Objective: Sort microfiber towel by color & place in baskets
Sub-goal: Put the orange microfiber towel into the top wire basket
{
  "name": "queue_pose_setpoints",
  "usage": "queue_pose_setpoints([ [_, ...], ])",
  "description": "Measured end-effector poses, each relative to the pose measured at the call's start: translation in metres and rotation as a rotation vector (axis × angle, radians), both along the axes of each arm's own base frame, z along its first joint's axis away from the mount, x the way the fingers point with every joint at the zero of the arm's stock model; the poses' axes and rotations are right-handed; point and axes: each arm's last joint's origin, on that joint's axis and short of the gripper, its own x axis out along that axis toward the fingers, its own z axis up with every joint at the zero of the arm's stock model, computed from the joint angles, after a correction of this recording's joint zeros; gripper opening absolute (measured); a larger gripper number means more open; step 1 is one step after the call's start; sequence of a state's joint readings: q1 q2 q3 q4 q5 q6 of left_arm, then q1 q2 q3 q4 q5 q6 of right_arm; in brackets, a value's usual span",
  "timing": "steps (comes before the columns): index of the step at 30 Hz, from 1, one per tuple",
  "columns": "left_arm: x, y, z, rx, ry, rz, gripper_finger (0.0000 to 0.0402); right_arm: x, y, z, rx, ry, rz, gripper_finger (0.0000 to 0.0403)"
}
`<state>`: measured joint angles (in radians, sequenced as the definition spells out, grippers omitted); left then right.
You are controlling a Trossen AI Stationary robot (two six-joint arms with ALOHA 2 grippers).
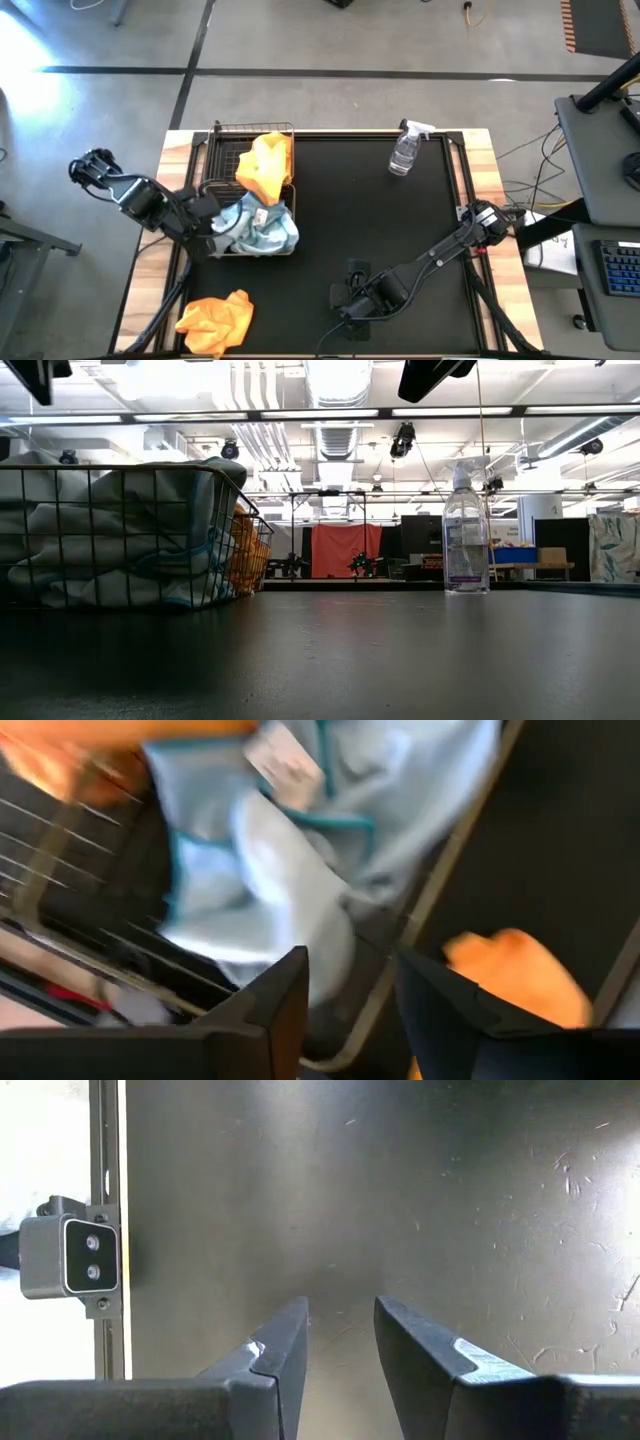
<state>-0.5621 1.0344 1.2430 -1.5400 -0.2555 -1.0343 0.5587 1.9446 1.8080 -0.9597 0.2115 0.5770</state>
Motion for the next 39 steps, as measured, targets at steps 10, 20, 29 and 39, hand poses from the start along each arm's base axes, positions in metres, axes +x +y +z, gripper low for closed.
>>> queue_pose_setpoints([
  [10, 0.043, -0.045, -0.025, -0.164, 0.097, -0.152, 0.0135, 0.0, 0.0, 0.0, 0.0, 0.0, 0.0, 0.0112],
  [20, 0.055, -0.102, -0.071, -0.096, 0.353, -0.347, 0.0135, 0.0, 0.0, 0.0, 0.003, 0.001, -0.006, 0.0112],
  [29, 0.06, -0.147, -0.107, -0.084, 0.382, -0.443, 0.0135, 0.0, 0.001, 0.0, 0.003, 0.001, -0.004, 0.0112],
  [39, 0.07, -0.167, -0.145, -0.062, 0.477, -0.514, 0.0135, -0.001, 0.001, 0.0, 0.002, 0.001, -0.003, 0.0112],
])
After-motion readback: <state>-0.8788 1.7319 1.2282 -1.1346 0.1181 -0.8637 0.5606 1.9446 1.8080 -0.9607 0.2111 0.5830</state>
